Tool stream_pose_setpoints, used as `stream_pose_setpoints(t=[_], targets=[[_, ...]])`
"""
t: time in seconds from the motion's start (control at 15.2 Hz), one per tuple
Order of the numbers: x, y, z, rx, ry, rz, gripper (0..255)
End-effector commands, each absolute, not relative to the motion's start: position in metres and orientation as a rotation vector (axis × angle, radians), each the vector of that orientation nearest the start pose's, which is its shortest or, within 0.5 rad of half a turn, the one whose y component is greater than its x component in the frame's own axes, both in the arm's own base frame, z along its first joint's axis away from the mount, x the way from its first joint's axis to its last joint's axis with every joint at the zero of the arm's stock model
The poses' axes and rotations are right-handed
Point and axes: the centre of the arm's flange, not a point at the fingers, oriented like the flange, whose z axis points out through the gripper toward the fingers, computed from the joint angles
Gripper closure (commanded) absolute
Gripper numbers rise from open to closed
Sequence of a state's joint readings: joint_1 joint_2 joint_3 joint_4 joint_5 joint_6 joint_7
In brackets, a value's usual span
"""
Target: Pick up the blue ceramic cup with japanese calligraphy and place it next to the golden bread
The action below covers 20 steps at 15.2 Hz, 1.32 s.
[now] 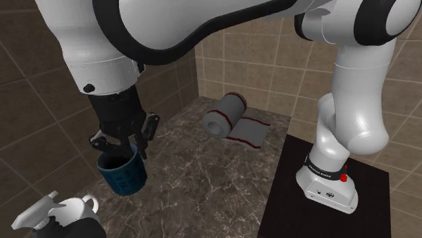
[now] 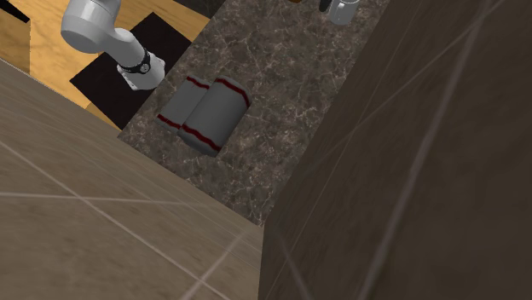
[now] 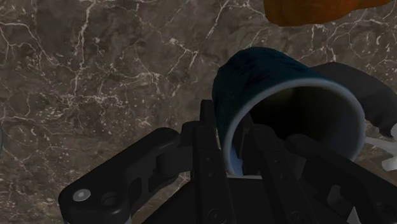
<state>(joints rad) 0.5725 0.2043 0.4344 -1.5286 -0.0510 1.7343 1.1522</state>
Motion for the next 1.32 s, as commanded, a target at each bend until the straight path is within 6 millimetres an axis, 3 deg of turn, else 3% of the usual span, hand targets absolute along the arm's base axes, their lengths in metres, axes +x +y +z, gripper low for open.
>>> stream_pose_setpoints(t=[0.0, 1.25], targets=[[0.355, 0.511, 0.538, -3.098, 0.228, 0.032, 255], [0.355, 0.511, 0.438, -3.098, 0.228, 0.032, 255]])
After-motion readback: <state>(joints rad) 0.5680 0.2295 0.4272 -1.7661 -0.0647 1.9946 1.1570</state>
